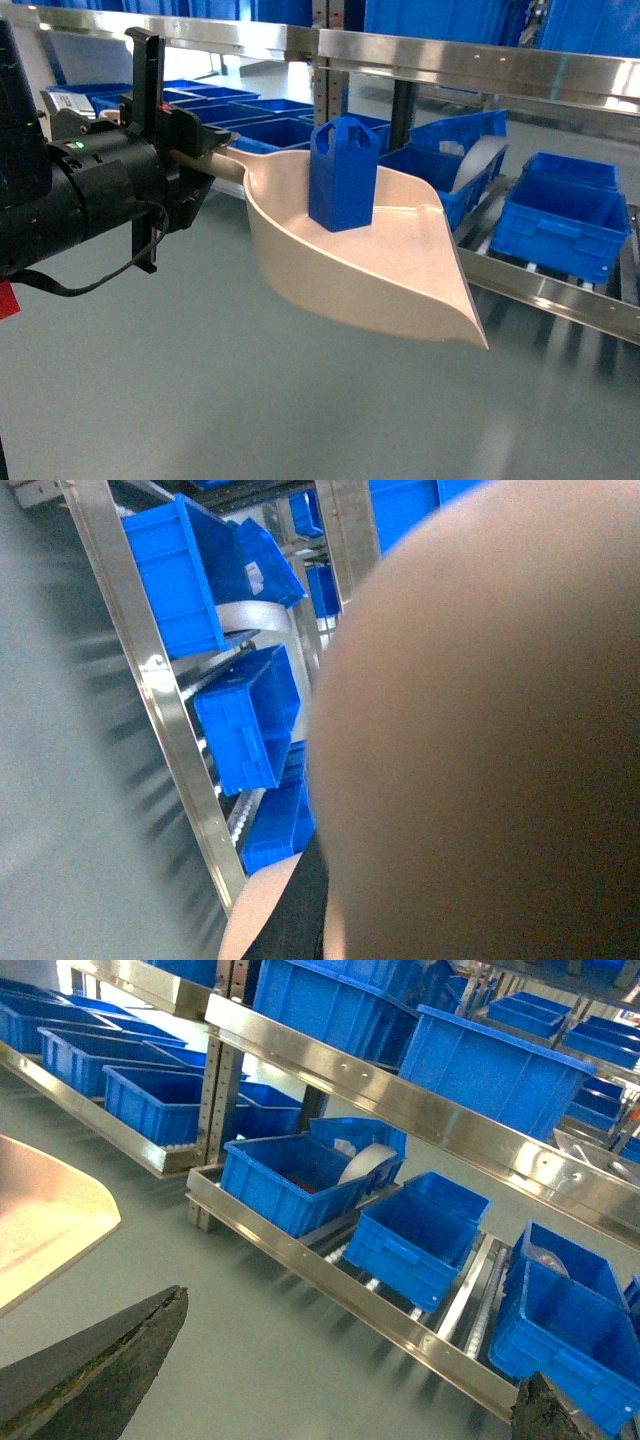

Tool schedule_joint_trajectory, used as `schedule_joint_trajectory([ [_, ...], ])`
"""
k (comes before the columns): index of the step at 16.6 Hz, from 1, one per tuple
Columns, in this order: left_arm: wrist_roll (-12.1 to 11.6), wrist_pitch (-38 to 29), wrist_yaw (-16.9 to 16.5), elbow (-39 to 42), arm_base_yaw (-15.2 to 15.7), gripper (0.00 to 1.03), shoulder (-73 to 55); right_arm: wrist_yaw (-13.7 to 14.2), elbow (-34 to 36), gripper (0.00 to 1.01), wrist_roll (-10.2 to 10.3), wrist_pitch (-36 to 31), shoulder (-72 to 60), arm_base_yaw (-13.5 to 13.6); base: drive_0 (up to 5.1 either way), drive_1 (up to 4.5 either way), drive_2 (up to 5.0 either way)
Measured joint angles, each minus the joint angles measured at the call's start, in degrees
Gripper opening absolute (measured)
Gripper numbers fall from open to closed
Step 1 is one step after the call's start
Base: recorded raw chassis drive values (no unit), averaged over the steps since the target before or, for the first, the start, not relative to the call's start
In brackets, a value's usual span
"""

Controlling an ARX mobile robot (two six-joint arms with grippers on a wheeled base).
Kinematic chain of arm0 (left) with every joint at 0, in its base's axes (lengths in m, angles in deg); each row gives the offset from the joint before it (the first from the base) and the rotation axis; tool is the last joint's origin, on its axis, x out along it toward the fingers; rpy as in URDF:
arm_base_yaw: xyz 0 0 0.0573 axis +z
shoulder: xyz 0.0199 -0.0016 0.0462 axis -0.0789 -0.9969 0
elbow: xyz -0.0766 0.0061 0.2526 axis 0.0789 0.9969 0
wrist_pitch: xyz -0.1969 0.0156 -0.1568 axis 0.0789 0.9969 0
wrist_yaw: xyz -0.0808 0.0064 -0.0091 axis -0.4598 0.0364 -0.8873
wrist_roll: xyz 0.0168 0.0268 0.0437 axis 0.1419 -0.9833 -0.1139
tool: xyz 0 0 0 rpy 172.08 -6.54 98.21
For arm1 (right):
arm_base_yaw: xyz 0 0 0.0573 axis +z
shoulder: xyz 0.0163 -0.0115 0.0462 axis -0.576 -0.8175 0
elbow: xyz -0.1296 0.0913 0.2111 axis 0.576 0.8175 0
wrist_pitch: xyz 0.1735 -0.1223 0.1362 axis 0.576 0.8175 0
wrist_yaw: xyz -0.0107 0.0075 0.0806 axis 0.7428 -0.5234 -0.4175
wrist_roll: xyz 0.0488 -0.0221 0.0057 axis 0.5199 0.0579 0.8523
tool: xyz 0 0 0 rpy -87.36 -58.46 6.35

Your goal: Place part in tray to right shelf

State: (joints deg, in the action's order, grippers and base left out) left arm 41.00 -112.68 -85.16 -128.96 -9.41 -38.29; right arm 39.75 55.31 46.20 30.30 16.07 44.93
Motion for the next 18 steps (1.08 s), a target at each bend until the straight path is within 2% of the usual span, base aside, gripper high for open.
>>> schedule_joint_trajectory([
  [18, 0.00, 0.00, 0.00, 0.00, -0.02, 0.15, 0.00, 0.00, 0.00, 0.98, -0.02, 0.00, 0.00, 0.00, -1.7, -1.65, -1.7],
])
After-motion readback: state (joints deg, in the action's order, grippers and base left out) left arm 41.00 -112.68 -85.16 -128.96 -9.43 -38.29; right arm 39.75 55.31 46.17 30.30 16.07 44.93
